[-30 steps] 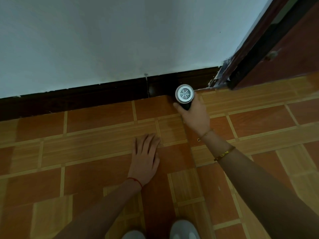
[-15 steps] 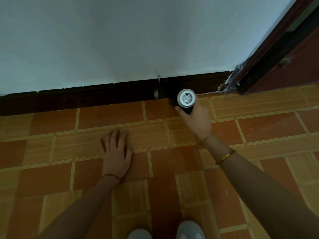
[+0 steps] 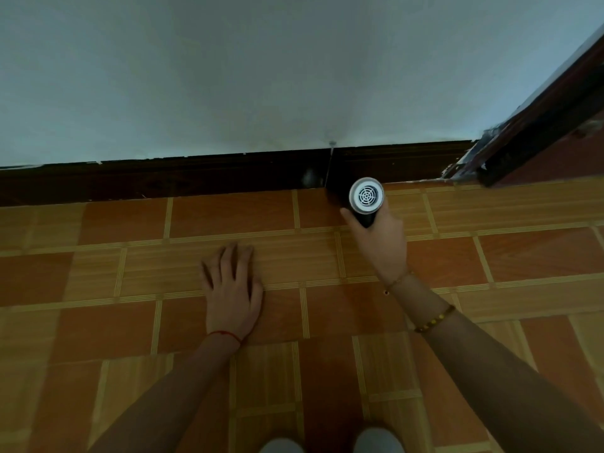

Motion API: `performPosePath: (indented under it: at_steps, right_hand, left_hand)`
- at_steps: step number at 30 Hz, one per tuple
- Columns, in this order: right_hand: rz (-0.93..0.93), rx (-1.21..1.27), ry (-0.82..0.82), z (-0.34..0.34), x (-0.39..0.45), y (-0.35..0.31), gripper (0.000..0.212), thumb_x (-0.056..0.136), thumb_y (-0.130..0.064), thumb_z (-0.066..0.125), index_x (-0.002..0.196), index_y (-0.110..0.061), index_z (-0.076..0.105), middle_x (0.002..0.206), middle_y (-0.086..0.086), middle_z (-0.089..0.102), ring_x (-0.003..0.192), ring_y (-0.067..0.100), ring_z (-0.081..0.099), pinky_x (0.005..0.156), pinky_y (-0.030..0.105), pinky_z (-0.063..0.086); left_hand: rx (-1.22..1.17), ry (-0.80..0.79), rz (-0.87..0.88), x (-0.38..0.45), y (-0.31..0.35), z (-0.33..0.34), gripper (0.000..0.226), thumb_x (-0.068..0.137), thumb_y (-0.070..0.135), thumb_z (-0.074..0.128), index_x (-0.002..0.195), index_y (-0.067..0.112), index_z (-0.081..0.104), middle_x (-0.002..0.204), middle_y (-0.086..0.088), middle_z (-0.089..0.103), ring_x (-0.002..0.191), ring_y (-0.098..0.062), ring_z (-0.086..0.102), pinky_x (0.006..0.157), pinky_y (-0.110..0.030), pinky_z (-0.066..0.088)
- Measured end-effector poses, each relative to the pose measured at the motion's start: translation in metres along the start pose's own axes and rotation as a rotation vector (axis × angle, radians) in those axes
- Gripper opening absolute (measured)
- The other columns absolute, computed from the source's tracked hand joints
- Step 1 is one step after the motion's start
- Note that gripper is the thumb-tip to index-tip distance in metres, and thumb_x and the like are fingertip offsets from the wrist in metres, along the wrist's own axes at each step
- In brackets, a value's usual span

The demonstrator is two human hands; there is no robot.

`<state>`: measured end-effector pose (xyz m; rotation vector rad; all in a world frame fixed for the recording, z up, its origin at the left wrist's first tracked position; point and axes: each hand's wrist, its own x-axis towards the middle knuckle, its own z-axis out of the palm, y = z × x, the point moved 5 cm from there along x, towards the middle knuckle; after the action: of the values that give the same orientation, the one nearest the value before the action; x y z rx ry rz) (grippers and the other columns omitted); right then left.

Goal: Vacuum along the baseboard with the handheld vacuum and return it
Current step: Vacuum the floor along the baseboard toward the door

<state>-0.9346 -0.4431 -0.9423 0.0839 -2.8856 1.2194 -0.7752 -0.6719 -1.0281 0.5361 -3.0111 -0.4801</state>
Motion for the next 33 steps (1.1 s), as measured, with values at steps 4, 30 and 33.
performPosePath:
  at_steps: [4, 30, 33]
  right_hand:
    - [-0.082, -0.034, -0.083, 0.02, -0.002, -0.019, 0.064, 0.085, -0.048, 0.068, 0.136, -0.017, 0.046, 0.108, -0.003, 0.069, 0.09, 0.015, 0.068, 0.066, 0.029, 0.056]
    - [-0.2, 0.012, -0.186, 0.049, 0.003, -0.036, 0.07, 0.083, -0.053, 0.067, 0.14, -0.018, 0.044, 0.113, 0.001, 0.071, 0.095, 0.018, 0.069, 0.072, 0.03, 0.058]
    - [-0.235, -0.061, -0.218, 0.058, 0.006, -0.046, 0.071, 0.083, -0.059, 0.063, 0.14, -0.022, 0.043, 0.108, 0.003, 0.071, 0.09, 0.022, 0.069, 0.068, 0.04, 0.06]
  left_hand:
    - [0.01, 0.02, 0.003, -0.001, 0.001, -0.002, 0.056, 0.095, 0.04, 0.036, 0.146, 0.02, 0.041, 0.154, -0.011, 0.035, 0.146, -0.032, 0.027, 0.12, -0.063, 0.009]
    - [0.014, 0.027, 0.015, 0.001, 0.0, -0.003, 0.054, 0.096, 0.039, 0.038, 0.147, 0.02, 0.042, 0.154, -0.011, 0.037, 0.145, -0.031, 0.028, 0.119, -0.064, 0.013]
    - [0.02, 0.014, 0.014, 0.0, 0.0, -0.002, 0.055, 0.096, 0.04, 0.037, 0.148, 0.021, 0.04, 0.155, -0.01, 0.036, 0.146, -0.03, 0.026, 0.119, -0.064, 0.013]
